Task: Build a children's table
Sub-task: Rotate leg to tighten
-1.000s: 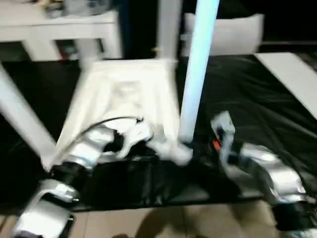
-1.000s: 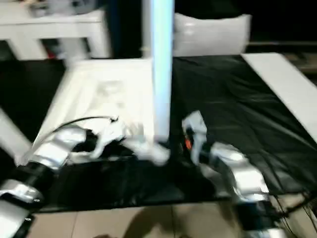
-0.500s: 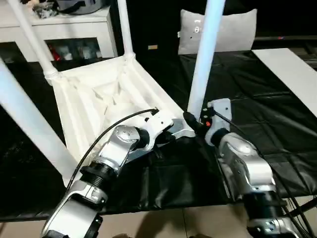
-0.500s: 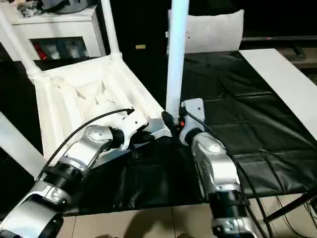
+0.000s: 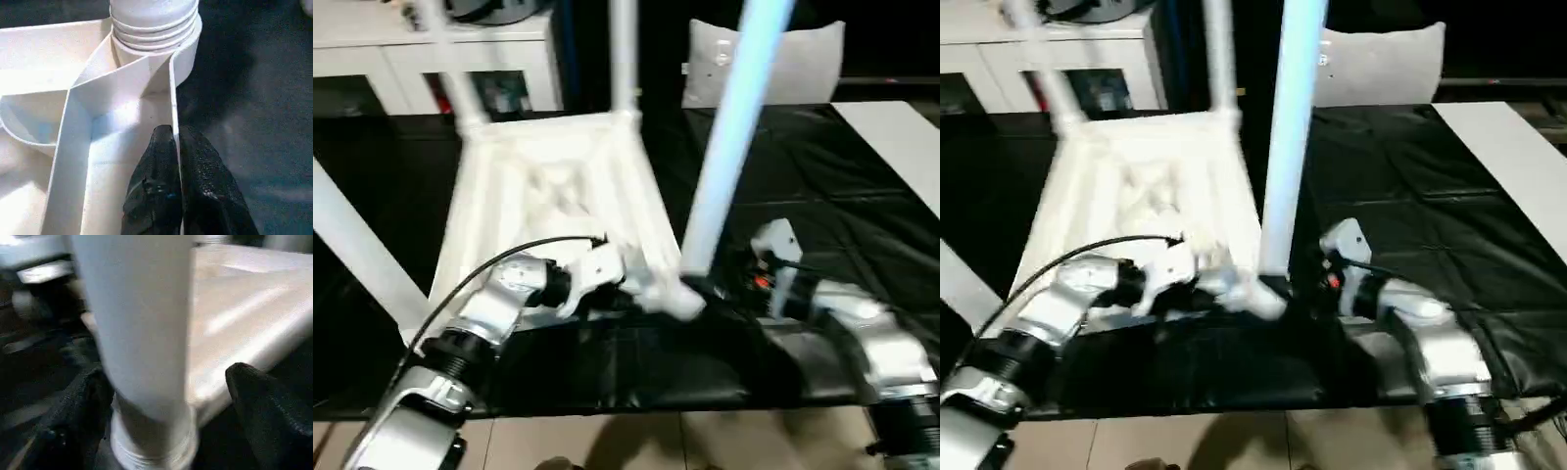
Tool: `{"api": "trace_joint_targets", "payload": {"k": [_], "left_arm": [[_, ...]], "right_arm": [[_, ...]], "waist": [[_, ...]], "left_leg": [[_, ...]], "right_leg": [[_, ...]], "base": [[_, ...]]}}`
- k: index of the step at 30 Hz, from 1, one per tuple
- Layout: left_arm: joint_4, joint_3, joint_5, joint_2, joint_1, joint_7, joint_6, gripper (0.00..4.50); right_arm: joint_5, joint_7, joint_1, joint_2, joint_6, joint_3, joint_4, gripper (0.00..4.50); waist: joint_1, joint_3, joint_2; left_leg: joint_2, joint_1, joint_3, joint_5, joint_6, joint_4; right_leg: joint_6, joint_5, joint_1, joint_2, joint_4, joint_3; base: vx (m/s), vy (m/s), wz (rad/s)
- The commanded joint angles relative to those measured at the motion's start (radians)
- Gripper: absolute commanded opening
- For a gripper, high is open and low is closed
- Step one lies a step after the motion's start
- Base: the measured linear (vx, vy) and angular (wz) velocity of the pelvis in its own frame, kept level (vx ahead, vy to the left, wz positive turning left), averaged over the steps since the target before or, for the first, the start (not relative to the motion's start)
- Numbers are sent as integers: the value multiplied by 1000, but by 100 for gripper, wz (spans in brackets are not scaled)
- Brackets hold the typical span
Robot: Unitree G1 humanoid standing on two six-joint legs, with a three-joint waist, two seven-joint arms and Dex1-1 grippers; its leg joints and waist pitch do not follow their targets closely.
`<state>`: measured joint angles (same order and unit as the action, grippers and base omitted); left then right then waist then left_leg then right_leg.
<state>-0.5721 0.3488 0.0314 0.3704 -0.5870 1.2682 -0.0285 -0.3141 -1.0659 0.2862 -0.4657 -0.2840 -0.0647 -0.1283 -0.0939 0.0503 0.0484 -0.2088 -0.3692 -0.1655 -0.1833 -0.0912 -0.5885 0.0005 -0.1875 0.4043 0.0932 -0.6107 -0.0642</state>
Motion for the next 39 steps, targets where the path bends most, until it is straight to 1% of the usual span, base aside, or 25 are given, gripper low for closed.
{"api": "trace_joint_targets", "payload": {"k": [1,4,7,9,10,11,12,16,18,20,22,24,26,27,28,29,30,31,32,33,34,35,36,37,39], "left_arm": [[2,40,-12,19,-26,111,-62,0],[-19,53,-7,34,-42,157,-91,0],[-43,59,-6,41,-59,201,-120,0],[-45,60,-6,42,-62,205,-123,0],[-53,62,-7,42,-70,215,-133,0],[-55,62,-7,42,-73,220,-138,0],[-63,63,-9,40,-82,233,-147,0],[-74,66,-10,35,-89,241,-154,0],[-78,66,-11,34,-92,242,-156,0],[-80,66,-11,32,-93,242,-156,0],[-88,61,-15,27,-95,242,-153,0],[-91,57,-18,26,-94,240,-147,0],[-88,50,-21,24,-89,223,-130,0],[-86,46,-18,22,-86,204,-116,0],[-85,40,-10,16,-84,165,-91,0],[-82,29,-10,3,-83,122,-57,0],[-82,29,-10,3,-83,122,-57,0],[-75,17,-11,-12,-81,77,-23,0],[-71,10,-12,-22,-80,52,-3,0],[-71,9,-12,-23,-80,49,-1,0],[-56,3,-13,-37,-77,18,34,0],[-34,-4,-10,-56,-73,-25,80,0],[-34,-4,-10,-56,-73,-25,80,0],[-9,-10,2,-82,-70,-85,133,0],[11,-19,14,-110,-69,-151,185,0]], "right_arm": [[-31,-105,10,-30,-10,-32,9,365],[-25,-171,22,-50,-7,-59,-13,353],[-17,-226,34,-69,-6,-87,-24,314],[-14,-231,36,-70,-3,-91,-25,308],[-14,-231,45,-69,-1,-97,-33,286],[-14,-231,50,-68,0,-99,-36,286],[-10,-232,65,-62,5,-103,-52,272],[-4,-233,83,-50,11,-107,-72,249],[-4,-237,86,-48,11,-108,-77,220],[-8,-241,88,-46,6,-110,-76,213],[-32,-263,85,-45,-23,-114,-64,196],[-45,-266,80,-45,-36,-112,-58,196],[-74,-264,62,-43,-75,-103,-32,192],[-86,-257,49,-40,-93,-99,-15,192],[-95,-229,32,-29,-115,-90,8,191],[-97,-189,16,-12,-135,-83,28,191],[-97,-189,16,-12,-135,-83,28,191],[-83,-135,2,9,-147,-81,45,191],[-73,-103,-5,21,-153,-80,54,191],[-72,-100,-5,22,-154,-80,55,191],[-33,-21,-3,51,-163,-81,49,191],[-1,80,7,95,-185,-72,41,191],[-1,80,7,95,-185,-72,41,191],[28,184,23,146,-206,-61,30,191],[55,279,40,193,-225,-53,19,191]], "waist": [[1,-68,-12],[-1,-68,-14],[-7,-67,-13],[-10,-68,-14],[-13,-68,-14],[-14,-68,-16],[-16,-70,-16],[-16,-70,-17],[-16,-70,-19],[-16,-69,-19],[-17,-71,-19],[-17,-72,-19],[-18,-73,-20],[-19,-72,-16],[-20,-72,-19],[-23,-71,-19],[-21,-70,-18],[-19,-66,-21],[-19,-66,-21],[-19,-65,-19],[-12,-63,-19],[-10,-62,-14],[-1,-60,-17],[3,-60,-19],[23,-59,-15]], "left_leg": [[-14,6,-10,-165,88,60],[-13,4,-10,-163,87,60],[-16,8,-10,-179,76,62],[-17,8,-9,-174,70,62],[-17,9,-10,-173,70,62],[-17,9,-10,-168,69,61],[-16,9,-10,-161,68,61],[-15,7,-10,-160,69,60],[-15,7,-10,-163,68,60],[-15,6,-10,-165,66,60],[-15,7,-10,-157,66,60],[-16,7,-10,-152,67,60],[-15,7,-10,-143,70,58],[-16,7,-10,-144,71,58],[-17,7,-10,-146,67,59],[-16,8,-10,-147,67,59],[-17,7,-11,-152,64,60],[-15,7,-10,-176,49,64],[-15,7,-10,-176,49,64],[-15,10,-9,-194,39,66],[-11,7,-7,-206,25,69],[-11,8,-6,-215,20,70],[-9,5,-4,-228,9,73],[-7,4,-3,-236,6,74],[-5,3,-1,-248,-11,76]], "right_leg": [[-249,-101,-58,37,64,35],[-248,-117,-57,38,64,34],[-250,-145,-54,40,66,35],[-250,-143,-55,41,64,35],[-249,-142,-55,41,64,36],[-248,-141,-55,41,64,36],[-250,-131,-55,41,62,36],[-252,-127,-56,41,61,35],[-250,-136,-56,42,62,35],[-246,-149,-57,42,63,35],[-245,-144,-57,41,62,35],[-246,-136,-58,41,61,35],[-251,-118,-58,40,59,35],[-253,-115,-57,40,59,35],[-250,-118,-58,39,59,36],[-248,-127,-56,41,61,36],[-247,-135,-56,41,61,37],[-229,-193,-56,42,68,36],[-229,-193,-56,42,68,36],[-218,-233,-54,44,72,36],[-195,-282,-54,42,78,35],[-186,-305,-53,43,80,34],[-171,-341,-54,43,82,32],[-160,-366,-55,43,86,31],[-141,-406,-53,41,90,30]], "base": [[0,0,0],[0,0,0],[0,0,0],[0,0,0],[0,0,0],[0,0,0],[0,0,0],[0,0,0],[0,0,0],[0,0,0],[0,0,0],[0,0,0],[0,0,0],[0,0,0],[0,0,0],[0,0,0],[0,0,0],[0,0,0],[0,0,0],[0,0,0],[0,0,0],[0,0,0],[0,0,0],[0,0,0],[0,0,0]]}}
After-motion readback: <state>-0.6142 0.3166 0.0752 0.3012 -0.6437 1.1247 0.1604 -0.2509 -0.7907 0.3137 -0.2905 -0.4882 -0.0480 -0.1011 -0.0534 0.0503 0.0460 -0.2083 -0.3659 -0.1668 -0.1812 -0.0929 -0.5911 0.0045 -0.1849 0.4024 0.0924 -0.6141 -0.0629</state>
